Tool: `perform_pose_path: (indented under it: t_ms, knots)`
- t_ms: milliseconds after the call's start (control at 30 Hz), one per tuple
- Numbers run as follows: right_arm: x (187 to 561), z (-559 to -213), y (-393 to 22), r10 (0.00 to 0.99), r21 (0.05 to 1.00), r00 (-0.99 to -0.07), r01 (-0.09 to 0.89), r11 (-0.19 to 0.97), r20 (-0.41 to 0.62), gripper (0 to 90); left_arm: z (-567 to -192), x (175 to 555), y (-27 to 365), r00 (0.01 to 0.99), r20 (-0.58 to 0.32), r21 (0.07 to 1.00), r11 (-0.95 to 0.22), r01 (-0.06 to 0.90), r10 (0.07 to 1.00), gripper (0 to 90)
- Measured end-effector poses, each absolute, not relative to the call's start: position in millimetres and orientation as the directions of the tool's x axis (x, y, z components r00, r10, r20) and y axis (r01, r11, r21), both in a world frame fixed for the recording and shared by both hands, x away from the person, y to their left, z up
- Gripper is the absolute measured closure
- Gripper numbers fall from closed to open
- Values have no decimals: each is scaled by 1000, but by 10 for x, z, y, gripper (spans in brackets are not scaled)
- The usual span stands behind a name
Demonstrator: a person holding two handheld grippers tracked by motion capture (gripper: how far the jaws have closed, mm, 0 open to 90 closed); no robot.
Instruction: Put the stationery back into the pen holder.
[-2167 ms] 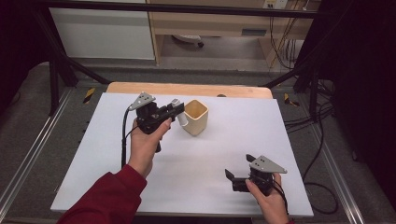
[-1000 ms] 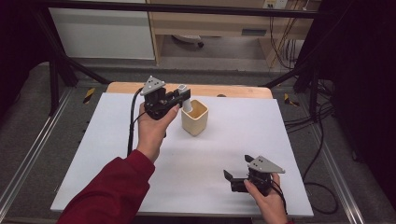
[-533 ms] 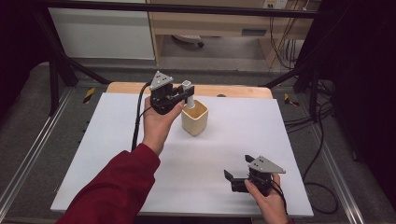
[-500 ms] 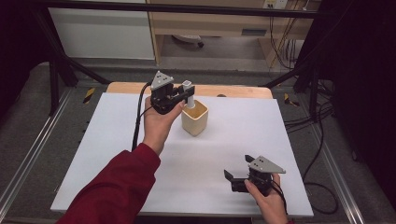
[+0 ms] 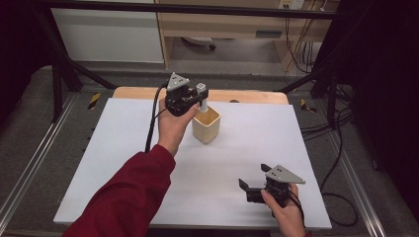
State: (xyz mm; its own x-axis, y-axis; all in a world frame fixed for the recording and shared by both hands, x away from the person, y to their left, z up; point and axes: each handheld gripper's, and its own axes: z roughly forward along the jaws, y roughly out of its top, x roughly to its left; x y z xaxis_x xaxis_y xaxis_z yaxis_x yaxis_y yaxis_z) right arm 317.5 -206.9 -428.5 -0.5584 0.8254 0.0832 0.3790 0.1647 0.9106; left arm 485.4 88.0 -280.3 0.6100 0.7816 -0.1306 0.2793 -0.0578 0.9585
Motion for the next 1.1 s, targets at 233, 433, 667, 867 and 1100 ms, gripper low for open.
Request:
perform_pose_path:
  t_ms: [233, 433, 667, 867, 1100]
  knots:
    - [3171, -4288, -2073, 826, 910, -558, 379, 167, 81, 30, -2751, 4874, 894, 603, -116, 961, -64, 269, 789, 711]
    - [3175, -4292, -2078, 827, 910, -556, 381, 163, 85, 30, -2697, 4879, 828, 605, -89, 965, -81, 249, 791, 712]
    - [3171, -4285, -2088, 826, 912, -557, 379, 158, 89, 31, -2696, 4893, 727, 609, -75, 968, -89, 235, 790, 712]
    - [3174, -4279, -2065, 824, 912, -562, 374, 169, 78, 33, -2760, 4927, 670, 614, -71, 966, -98, 238, 786, 712]
    - [3178, -4285, -2061, 825, 910, -559, 378, 170, 78, 30, -2816, 4963, 661, 615, -55, 965, -117, 235, 786, 712]
